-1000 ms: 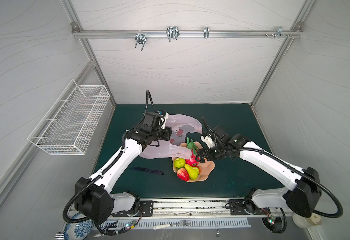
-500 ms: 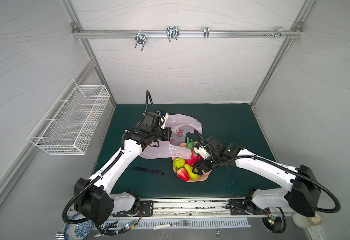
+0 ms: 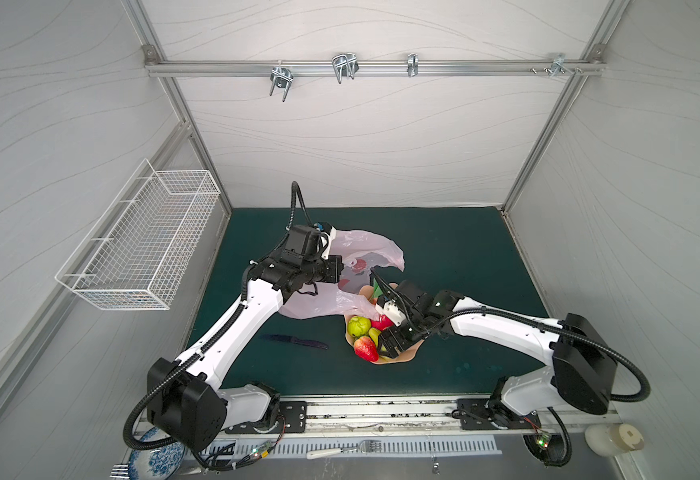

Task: Place the fruits into the plastic bag
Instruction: 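Lower the right gripper toward the green pear in the bowl, then close the right gripper on the green pear and lift it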

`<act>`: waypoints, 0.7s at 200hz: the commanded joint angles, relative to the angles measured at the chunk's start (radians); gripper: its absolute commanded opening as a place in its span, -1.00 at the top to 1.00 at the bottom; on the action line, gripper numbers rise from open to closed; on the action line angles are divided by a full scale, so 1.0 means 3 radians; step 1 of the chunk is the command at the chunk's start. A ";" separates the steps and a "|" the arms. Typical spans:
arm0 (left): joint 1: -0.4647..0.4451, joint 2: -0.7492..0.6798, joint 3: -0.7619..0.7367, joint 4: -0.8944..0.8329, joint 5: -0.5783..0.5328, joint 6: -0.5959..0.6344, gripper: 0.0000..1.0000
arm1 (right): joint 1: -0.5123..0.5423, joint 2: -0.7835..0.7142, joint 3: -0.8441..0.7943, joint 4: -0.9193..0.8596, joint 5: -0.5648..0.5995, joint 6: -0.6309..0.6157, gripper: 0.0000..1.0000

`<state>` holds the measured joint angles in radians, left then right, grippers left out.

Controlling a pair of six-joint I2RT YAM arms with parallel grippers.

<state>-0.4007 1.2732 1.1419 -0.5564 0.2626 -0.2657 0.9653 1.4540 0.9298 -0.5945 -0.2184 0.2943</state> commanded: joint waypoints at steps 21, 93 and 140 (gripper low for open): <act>0.0011 -0.0061 0.0003 0.0034 0.0021 0.0031 1.00 | 0.0032 0.0043 0.0016 0.0051 0.0096 -0.0066 -0.73; 0.0011 -0.0034 0.0028 0.0047 0.0030 0.0032 1.00 | 0.0031 0.0063 -0.0047 0.0094 0.0134 -0.0053 -0.63; 0.0011 -0.0025 0.0031 0.0047 0.0034 0.0037 1.00 | 0.0032 0.0095 -0.0072 0.0114 0.0137 -0.0071 -0.67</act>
<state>-0.4007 1.2732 1.1419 -0.5598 0.2630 -0.2657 0.9684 1.4635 0.9237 -0.5648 -0.1902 0.2939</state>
